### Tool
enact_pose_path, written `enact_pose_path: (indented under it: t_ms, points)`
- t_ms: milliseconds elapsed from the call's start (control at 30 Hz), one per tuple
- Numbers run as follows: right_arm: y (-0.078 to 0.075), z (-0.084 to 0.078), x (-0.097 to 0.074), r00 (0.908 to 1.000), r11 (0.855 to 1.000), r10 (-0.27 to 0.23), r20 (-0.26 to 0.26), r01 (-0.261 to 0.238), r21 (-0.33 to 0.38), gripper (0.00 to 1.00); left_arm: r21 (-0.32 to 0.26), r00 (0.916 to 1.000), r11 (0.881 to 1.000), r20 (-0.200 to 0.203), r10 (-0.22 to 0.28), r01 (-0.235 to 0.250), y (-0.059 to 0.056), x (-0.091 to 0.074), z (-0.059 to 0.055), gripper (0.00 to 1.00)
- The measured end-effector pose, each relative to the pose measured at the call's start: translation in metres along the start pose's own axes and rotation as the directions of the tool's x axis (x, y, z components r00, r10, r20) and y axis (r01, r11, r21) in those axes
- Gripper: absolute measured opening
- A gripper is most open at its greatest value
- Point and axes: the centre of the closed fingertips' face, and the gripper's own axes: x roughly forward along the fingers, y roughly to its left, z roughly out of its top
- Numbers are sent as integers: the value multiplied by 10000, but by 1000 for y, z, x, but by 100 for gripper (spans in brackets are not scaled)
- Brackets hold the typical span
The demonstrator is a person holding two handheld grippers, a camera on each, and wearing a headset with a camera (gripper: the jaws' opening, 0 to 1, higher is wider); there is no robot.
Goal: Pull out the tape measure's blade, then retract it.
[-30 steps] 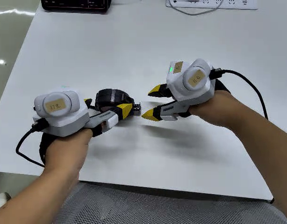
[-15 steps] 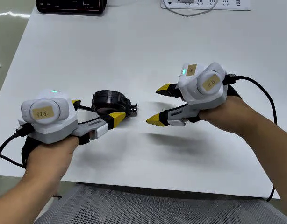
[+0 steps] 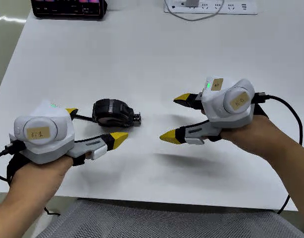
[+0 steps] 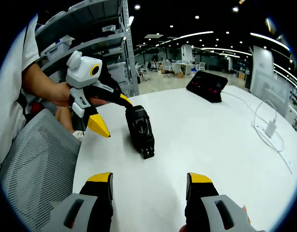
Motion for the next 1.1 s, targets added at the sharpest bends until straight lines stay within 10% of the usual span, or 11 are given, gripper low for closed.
enact_pose_path:
  t_ms: [1100]
  points:
    - [-12,-23,-64,9903,9897,-1375,-196,1382,383,73,1478,9927,9827,267,-1172,1120,-10,-26,3,98]
